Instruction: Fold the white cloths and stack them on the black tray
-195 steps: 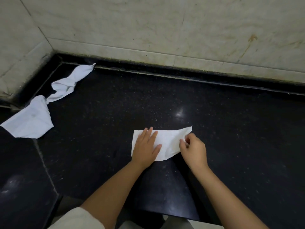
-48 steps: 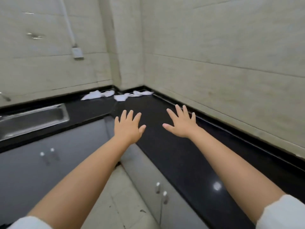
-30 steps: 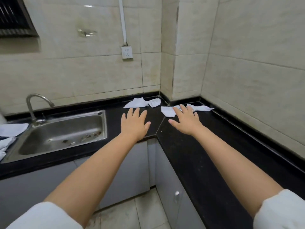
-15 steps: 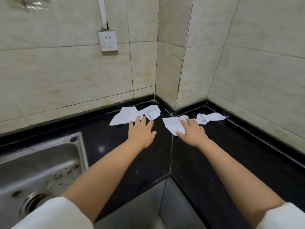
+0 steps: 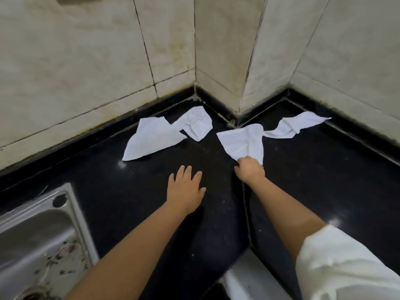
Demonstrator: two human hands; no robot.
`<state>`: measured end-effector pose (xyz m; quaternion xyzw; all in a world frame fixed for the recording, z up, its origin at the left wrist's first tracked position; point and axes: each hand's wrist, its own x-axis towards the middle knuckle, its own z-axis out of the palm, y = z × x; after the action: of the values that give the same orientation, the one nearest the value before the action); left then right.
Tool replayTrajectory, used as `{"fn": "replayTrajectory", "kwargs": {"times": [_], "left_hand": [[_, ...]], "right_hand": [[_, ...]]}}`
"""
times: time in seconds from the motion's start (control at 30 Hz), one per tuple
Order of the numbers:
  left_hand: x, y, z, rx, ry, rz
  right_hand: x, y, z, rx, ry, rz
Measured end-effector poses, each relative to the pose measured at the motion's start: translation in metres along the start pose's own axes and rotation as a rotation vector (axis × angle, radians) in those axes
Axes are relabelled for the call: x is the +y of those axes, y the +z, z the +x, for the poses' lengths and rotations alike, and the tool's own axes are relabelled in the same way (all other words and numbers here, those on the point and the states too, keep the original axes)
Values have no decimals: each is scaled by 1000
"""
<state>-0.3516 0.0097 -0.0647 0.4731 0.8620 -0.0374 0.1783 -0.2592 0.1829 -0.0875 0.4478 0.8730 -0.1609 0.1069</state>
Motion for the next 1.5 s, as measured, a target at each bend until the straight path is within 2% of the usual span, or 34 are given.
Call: {"fn": "replayTrajectory", "kwargs": {"times": [0.13, 0.23, 0.37, 0.43, 0.6, 0.73, 0.8, 0.87, 0.97, 1.1, 1.27, 1.33, 1.43, 1.5], "left_hand": [[-18, 6, 19, -48, -26, -2], [-17, 10, 34, -55, -14, -16], [3, 16, 50, -55, 40, -70], [14, 19, 58, -45, 72, -94], [36, 21, 74, -29, 112, -142], [38, 19, 76, -31, 104, -109], [35, 14, 77, -6, 98, -95], [35, 10, 81, 32, 96, -89], [47, 10, 90, 77, 109, -135], [84, 23, 93, 121, 224, -214], [113, 26, 95, 303, 358, -376], [126, 28, 96, 213, 471, -262], [157, 36, 89, -51, 680, 53], [178, 46, 81, -141, 737, 77]], "right_hand": [[-1, 14, 25, 88, 57, -18], [10, 15, 34, 113, 25, -1], [30, 13, 36, 96, -47, 128], [42, 10, 30, 141, -55, 219], [54, 4, 33, 254, 101, 387], [38, 4, 65, 229, 125, 319], [33, 0, 72, 227, 134, 425], [38, -5, 67, 239, 51, 598], [53, -13, 29, 217, -28, 770], [93, -15, -35, 115, -77, 805], [133, -33, -105, -55, -112, 675], [149, -36, -128, -117, -90, 628], [171, -37, -159, -120, -51, 596], [187, -39, -180, -104, -9, 565]]}}
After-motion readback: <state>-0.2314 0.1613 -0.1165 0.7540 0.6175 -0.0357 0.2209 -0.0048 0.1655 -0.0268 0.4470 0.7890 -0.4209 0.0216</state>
